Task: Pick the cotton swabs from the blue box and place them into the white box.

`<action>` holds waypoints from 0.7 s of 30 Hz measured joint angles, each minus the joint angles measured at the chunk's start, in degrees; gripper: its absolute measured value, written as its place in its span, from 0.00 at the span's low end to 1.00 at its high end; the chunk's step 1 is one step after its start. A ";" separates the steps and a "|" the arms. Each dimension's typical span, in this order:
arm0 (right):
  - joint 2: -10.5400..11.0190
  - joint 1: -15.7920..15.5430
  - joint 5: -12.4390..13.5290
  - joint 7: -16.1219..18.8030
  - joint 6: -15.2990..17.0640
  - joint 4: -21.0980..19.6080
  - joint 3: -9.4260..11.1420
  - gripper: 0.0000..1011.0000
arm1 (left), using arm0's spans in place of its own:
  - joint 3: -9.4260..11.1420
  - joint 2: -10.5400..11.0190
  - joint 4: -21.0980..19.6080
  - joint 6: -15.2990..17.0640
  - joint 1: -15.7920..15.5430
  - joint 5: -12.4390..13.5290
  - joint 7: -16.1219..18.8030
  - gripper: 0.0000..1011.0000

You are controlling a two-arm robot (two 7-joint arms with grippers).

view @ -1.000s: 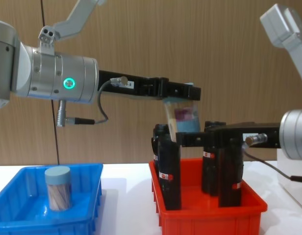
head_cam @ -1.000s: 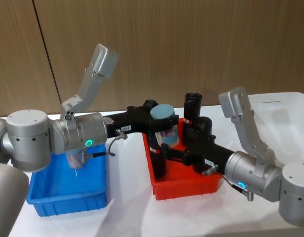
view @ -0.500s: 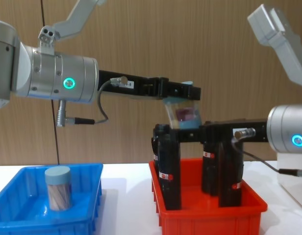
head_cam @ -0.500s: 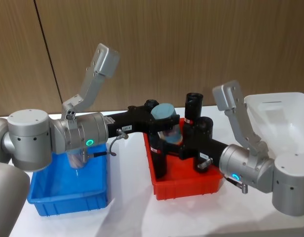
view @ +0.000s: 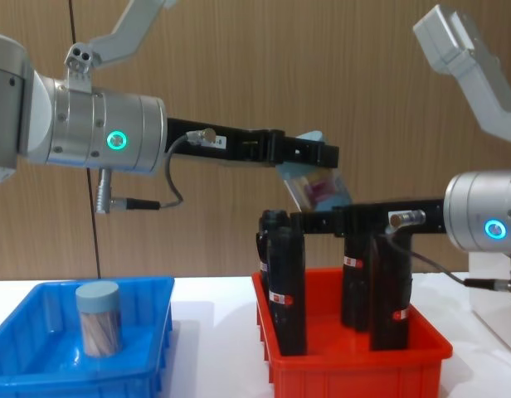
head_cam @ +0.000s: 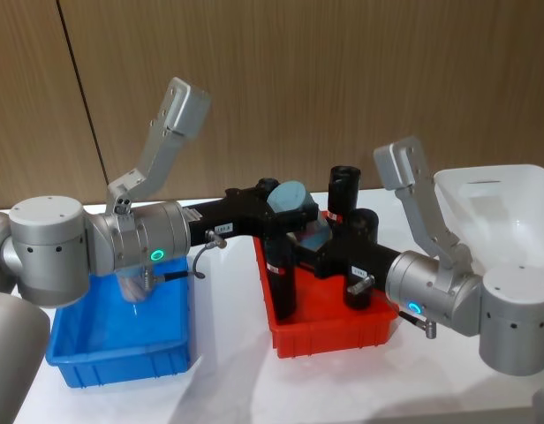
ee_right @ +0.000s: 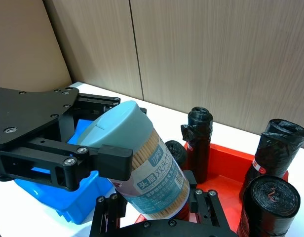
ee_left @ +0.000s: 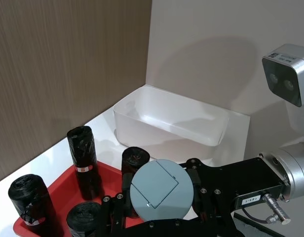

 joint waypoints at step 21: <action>-0.05 0.63 0.95 -0.78 0.20 0.34 0.07 0.65 | 0.08 0.00 0.02 0.18 0.02 0.03 -0.07 0.92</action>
